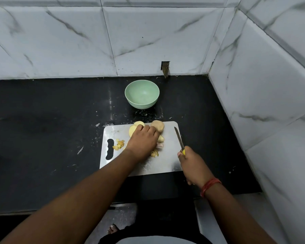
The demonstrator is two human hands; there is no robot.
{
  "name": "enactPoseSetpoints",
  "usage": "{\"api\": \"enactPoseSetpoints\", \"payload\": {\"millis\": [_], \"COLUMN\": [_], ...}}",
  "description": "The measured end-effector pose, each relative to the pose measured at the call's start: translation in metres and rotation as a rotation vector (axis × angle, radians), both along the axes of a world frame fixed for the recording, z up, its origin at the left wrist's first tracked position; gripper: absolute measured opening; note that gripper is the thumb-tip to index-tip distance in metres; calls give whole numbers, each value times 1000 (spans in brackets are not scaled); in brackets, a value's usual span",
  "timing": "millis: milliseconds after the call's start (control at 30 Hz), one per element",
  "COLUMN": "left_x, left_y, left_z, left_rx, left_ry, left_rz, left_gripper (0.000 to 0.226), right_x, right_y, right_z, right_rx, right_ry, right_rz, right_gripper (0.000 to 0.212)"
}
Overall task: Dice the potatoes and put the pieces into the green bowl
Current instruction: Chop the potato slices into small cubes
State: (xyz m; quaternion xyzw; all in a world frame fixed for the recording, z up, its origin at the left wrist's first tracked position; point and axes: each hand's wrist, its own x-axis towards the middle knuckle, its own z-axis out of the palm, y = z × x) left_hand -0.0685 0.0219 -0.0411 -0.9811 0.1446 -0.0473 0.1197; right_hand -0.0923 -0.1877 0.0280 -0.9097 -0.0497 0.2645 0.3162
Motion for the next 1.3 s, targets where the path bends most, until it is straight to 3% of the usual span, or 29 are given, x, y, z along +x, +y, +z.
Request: {"api": "enactPoseSetpoints", "payload": {"millis": [500,967,1167,1300], "left_x": [-5,-9,-4,-1], "left_y": [-7,-4,-7,-9], "left_z": [-2,-4,-1,1], "left_rx": [-255,-313,-331,-328], "left_ry": [-82,-129,-89,-107], "left_rz": [203,100,43,-8], "left_gripper": [22,29,49,28], "right_x": [-1,-2,-3,-2], "right_y": [-8,-10,-10,-12], "right_z": [-2,-3,-3,-4], "right_rx": [-14,-42,-25,-29], "right_ry": [10,34,40,44], "right_rz": [-20,-3,-6,-3], "right_gripper": [23,20,19,20]}}
